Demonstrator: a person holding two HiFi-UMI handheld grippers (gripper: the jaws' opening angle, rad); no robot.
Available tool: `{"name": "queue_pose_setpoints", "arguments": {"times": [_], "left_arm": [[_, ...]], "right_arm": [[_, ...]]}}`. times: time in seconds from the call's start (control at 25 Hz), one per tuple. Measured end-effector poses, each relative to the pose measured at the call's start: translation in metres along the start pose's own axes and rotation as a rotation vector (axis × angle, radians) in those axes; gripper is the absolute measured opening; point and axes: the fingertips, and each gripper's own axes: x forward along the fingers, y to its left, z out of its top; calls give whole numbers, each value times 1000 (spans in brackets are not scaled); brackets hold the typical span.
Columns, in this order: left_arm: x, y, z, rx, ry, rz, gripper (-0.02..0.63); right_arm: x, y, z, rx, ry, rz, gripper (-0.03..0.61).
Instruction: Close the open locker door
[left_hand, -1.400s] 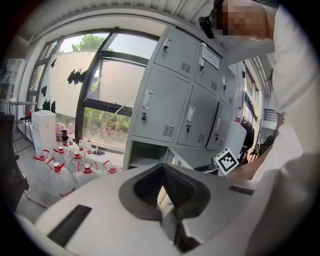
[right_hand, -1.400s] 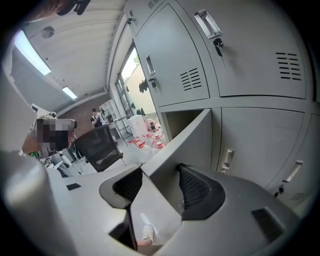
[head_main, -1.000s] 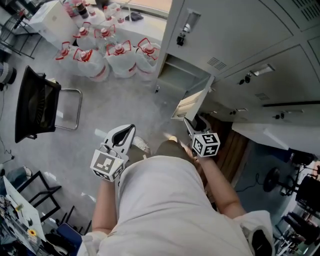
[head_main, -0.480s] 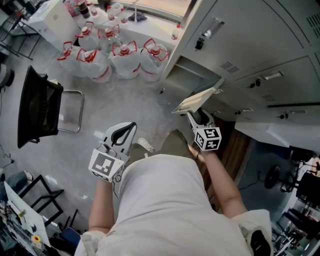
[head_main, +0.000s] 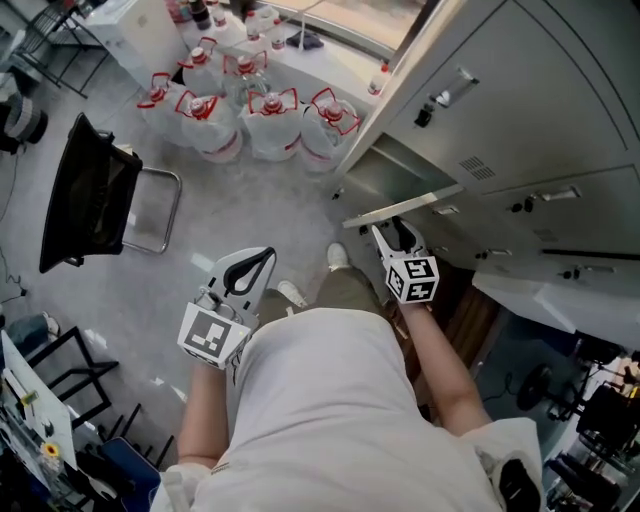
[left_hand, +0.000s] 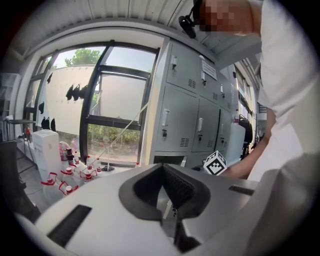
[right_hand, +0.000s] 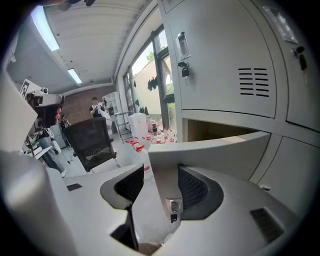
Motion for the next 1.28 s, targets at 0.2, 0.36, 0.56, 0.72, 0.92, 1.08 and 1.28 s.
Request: {"name": "queue_pose_setpoints", "arguments": {"times": [0.2, 0.36, 0.56, 0.72, 0.92, 1.08, 1.28], "left_arm": [[8, 5, 4, -21, -1, 60, 3], [14, 12, 4, -43, -8, 108, 3], [22, 22, 10, -61, 4, 192, 3], [29, 24, 12, -71, 2, 232, 3], [41, 21, 14, -88, -16, 261, 3], [46, 24, 12, -92, -10, 303, 3], [50, 25, 16, -96, -11, 341, 3]], "right_arm": [[23, -3, 15, -48, 1, 62, 222], [39, -8, 24, -91, 6, 103, 222], [57, -16, 35, -143, 10, 146, 219], [71, -23, 44, -170, 13, 179, 216], [89, -35, 51, -199, 21, 212, 216], [100, -43, 54, -215, 27, 228, 218], [112, -52, 57, -230, 36, 238, 216]]}}
